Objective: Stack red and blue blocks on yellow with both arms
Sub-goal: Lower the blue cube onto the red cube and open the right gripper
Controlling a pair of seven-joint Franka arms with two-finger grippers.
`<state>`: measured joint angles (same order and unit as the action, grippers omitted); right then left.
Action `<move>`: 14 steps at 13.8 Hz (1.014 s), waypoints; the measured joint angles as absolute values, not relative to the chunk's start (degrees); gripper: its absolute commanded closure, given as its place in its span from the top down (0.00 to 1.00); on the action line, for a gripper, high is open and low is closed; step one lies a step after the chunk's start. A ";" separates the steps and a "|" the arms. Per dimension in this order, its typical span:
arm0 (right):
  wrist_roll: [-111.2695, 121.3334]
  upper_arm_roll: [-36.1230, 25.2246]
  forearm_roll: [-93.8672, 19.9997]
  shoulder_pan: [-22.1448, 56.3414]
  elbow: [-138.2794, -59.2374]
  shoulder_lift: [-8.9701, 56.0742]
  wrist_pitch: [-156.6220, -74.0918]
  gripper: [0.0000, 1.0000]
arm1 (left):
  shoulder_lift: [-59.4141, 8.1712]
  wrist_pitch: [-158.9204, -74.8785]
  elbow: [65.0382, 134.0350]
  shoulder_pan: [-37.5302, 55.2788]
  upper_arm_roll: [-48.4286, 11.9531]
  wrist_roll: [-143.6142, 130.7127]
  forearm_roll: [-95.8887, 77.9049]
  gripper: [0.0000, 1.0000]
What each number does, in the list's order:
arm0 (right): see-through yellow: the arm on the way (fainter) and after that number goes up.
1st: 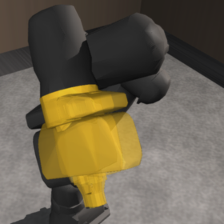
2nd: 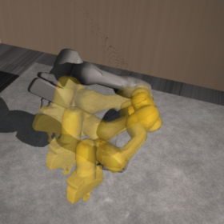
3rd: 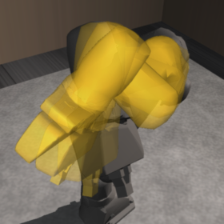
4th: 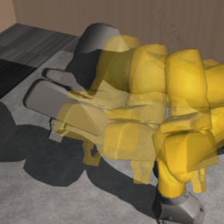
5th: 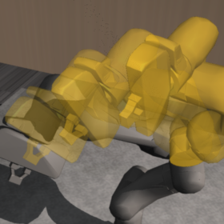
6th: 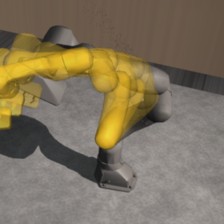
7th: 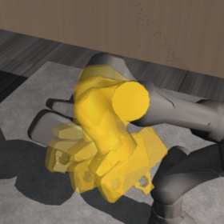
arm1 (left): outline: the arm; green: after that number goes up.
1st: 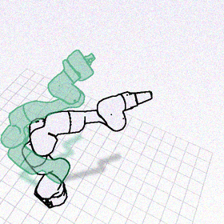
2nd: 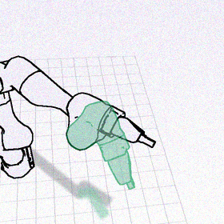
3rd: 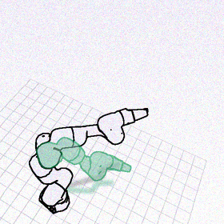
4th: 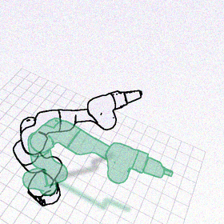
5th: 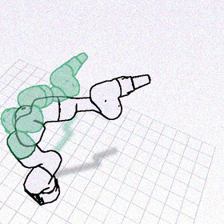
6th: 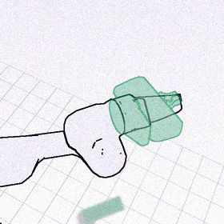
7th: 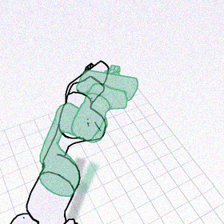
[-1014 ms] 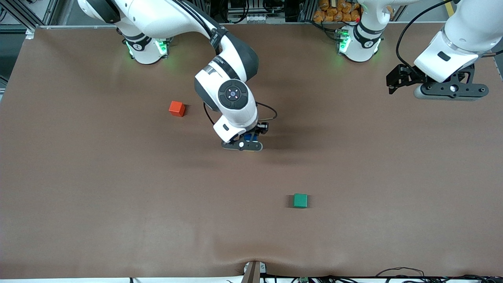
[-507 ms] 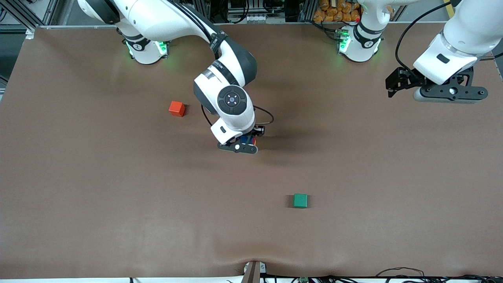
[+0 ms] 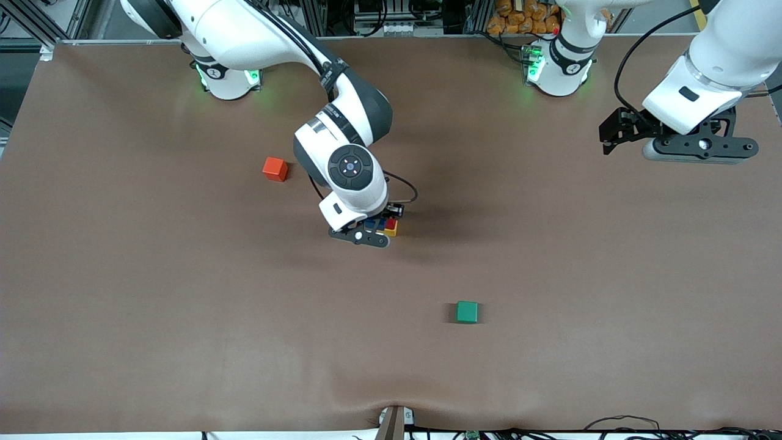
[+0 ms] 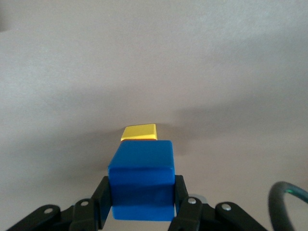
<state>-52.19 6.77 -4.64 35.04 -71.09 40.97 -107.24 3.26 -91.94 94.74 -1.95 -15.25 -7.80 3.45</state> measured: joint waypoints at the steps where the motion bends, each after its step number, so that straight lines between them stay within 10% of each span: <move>1: -52.44 6.80 -5.30 35.04 -71.09 40.97 -107.31 0.06 | 3.26 -91.95 94.74 -2.19 -15.25 -7.80 3.45 1.00; 14: -52.67 6.88 -7.39 35.05 -74.64 40.99 -111.38 0.07 | 2.96 -93.25 94.30 -5.19 -14.71 -7.06 3.27 1.00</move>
<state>-52.67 6.88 -7.39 35.05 -74.64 40.99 -111.38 2.96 -93.25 94.30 -5.19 -14.71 -7.06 3.27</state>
